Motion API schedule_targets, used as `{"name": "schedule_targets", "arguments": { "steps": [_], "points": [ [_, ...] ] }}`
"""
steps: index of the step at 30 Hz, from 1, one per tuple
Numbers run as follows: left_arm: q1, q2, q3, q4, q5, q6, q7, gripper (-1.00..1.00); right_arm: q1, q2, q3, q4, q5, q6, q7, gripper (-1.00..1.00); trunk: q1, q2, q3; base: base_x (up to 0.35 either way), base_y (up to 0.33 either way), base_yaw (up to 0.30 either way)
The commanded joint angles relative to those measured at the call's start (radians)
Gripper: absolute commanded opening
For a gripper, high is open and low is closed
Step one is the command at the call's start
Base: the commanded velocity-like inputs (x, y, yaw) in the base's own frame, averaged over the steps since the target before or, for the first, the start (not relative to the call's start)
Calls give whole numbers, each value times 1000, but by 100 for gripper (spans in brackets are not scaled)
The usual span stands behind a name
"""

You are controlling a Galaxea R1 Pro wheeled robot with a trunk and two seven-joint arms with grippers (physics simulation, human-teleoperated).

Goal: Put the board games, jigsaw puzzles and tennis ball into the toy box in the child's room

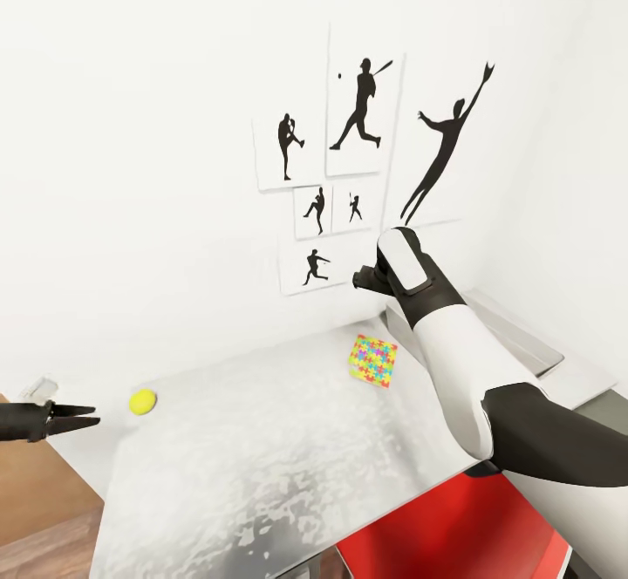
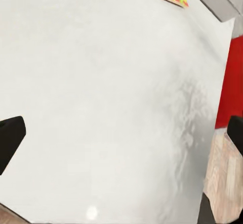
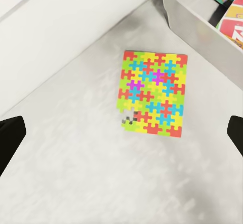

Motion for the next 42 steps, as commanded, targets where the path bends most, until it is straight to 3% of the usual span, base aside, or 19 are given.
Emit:
{"name": "schedule_targets", "arguments": {
  "steps": [1, 4, 8, 12, 14, 20, 42],
  "points": [
    [-1, -25, -3, -14, 1, 40, -4, 100, -1, 0, 1, -1, -8, 3, -10, 100, 1, -3, -3, 0, 0, 0],
    [-1, -66, 3, -70, 4, 133, -4, 100, -1, 0, 1, -1, -9, 3, -12, 100, 1, -3, -4, 0, 0, 0],
    [-1, -101, 11, -147, 18, 244, -4, 100, 0, 0, 1, -1, -9, 3, -12, 100, 1, -3, -4, 0, 0, 0],
    [-1, -122, 28, -178, 71, 326, -4, 100, 7, 0, 1, -4, -8, 3, -14, 100, 1, -3, -4, 0, 0, 0],
    [-1, -128, 37, -185, 116, 354, -4, 100, 9, 0, 1, -5, -7, 4, -14, 100, 1, -3, -5, 0, 0, 0],
    [-1, -130, 40, -190, 154, 370, -4, 100, 16, 0, 0, -1, -7, 4, -8, 100, 1, -3, -11, 0, 0, 0],
    [-1, -127, 38, -191, 159, 371, -4, 100, 18, 0, -3, 50, -6, -15, 0, 100, 1, -3, -46, 0, 0, 0]
  ]
}}
